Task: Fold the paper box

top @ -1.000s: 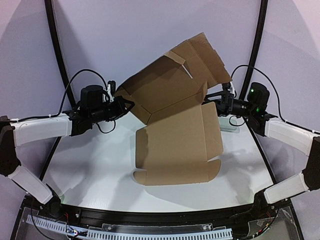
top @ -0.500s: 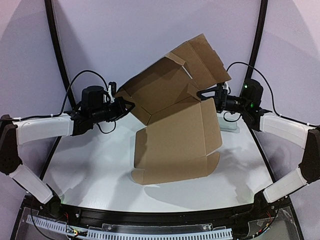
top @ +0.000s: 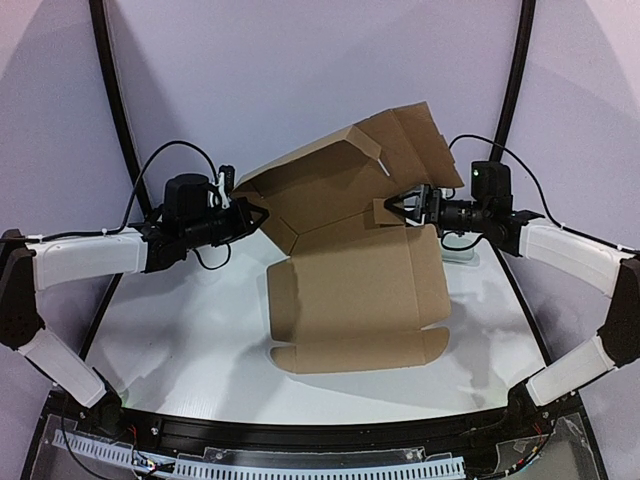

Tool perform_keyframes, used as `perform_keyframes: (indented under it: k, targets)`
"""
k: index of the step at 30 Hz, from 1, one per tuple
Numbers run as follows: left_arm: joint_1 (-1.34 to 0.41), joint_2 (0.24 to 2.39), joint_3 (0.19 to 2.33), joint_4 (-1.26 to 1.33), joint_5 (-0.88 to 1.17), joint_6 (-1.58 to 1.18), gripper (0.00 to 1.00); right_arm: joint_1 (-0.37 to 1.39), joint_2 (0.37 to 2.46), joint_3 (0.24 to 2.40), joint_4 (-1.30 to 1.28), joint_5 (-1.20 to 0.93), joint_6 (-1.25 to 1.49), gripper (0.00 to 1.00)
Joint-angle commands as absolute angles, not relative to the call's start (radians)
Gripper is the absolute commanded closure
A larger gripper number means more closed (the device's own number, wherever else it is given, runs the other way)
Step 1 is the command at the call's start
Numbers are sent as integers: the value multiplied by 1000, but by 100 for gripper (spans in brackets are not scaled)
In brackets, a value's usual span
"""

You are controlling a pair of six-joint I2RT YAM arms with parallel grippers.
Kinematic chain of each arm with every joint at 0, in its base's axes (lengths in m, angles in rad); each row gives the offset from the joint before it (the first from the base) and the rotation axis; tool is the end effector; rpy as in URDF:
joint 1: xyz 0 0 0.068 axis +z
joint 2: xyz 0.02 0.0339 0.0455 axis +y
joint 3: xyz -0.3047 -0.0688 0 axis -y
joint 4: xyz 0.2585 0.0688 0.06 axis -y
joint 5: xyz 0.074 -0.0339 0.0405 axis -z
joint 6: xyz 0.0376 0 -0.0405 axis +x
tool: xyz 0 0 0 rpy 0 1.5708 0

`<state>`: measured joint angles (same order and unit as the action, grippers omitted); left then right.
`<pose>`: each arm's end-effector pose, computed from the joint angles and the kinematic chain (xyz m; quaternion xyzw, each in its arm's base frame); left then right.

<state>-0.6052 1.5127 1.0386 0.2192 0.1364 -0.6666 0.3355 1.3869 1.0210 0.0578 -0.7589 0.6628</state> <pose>0.2992 -0.2132 0.3250 0.0174 0.7903 -0.4057 0.4588 0.2971 0.1310 0.3459 -0.0935 0.7754 0.5250 0.3382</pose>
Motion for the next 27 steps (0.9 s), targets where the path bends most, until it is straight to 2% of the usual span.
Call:
perform_keyframes:
  k: [1, 7, 15, 20, 27]
  targets:
    - [-618, 1460, 1046, 275, 158, -693, 99, 340, 1355, 1051, -23, -678, 602, 11]
    - [-617, 1473, 1065, 147, 38, -726, 99, 339, 1249, 1063, -73, -635, 536, 4]
    - [-617, 1509, 1139, 29, -37, -726, 99, 317, 1064, 1108, -356, -388, 346, 2]
    - [-614, 1530, 1158, -8, -42, -729, 99, 313, 979, 1167, -508, -319, 229, 2]
    - [-613, 1550, 1165, -24, 51, -694, 99, 302, 963, 1292, -595, -14, 190, 2]
